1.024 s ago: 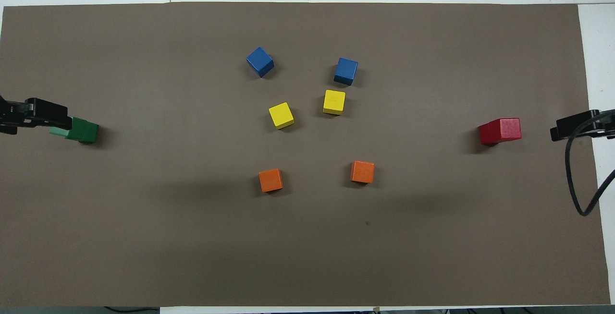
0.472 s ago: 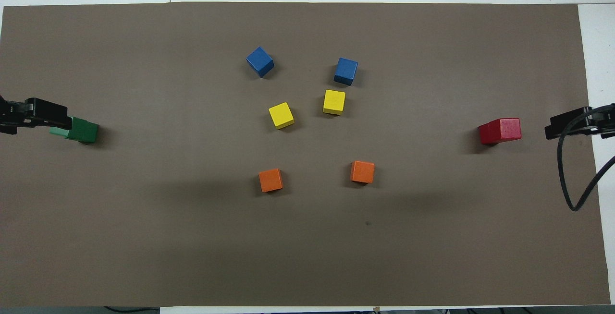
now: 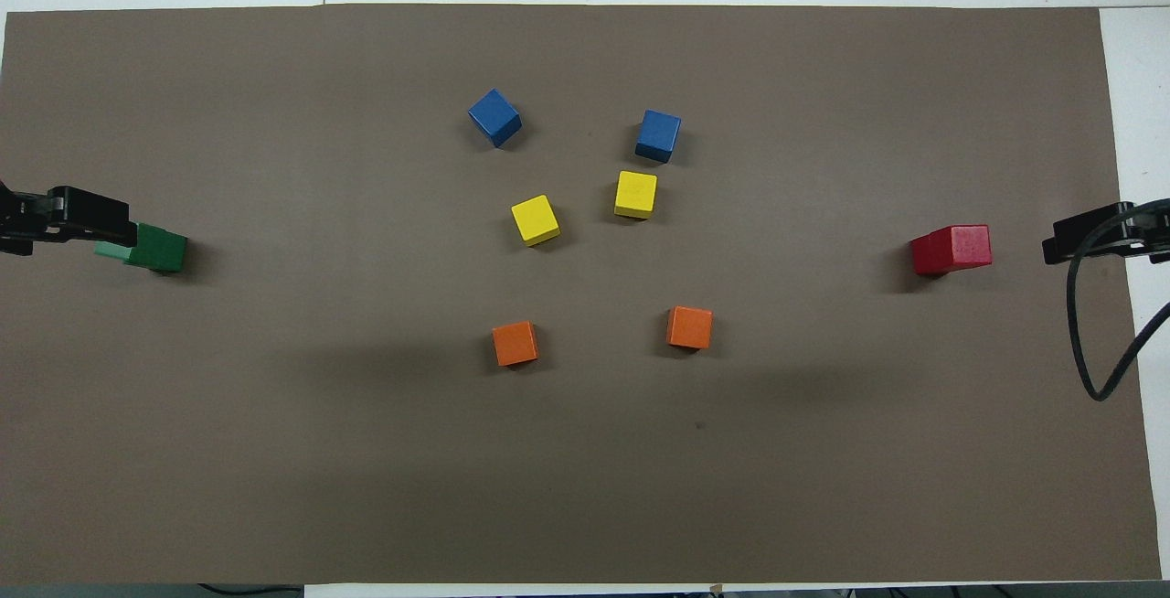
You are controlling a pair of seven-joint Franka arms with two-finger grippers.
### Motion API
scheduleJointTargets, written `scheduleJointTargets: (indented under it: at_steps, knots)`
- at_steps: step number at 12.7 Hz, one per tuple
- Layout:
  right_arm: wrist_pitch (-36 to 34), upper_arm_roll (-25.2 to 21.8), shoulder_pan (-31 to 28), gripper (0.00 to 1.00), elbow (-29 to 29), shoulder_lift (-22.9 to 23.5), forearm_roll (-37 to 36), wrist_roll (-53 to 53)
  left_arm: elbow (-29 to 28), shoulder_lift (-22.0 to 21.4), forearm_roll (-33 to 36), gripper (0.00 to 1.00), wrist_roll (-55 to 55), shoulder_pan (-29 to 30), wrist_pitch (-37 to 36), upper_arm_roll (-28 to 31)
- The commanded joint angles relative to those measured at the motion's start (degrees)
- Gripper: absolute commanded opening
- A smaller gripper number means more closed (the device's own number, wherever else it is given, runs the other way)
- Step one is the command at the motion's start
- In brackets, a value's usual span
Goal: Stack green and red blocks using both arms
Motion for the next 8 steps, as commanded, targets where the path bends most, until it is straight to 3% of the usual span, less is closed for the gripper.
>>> scheduleJointTargets:
  at_steps: [1, 8]
  knots:
    - [-1.3, -0.2, 0.2, 1.00, 1.4, 0.8, -0.5, 1.2, -0.6, -1.2, 0.5, 1.00, 0.6, -0.8, -0.2, 0.7]
    - [3.2, -0.1, -0.6, 1.00, 1.5, 1.3, -2.2, 1.9, -0.6, -1.2, 0.5, 1.00, 0.6, -0.8, -0.1, 0.7]
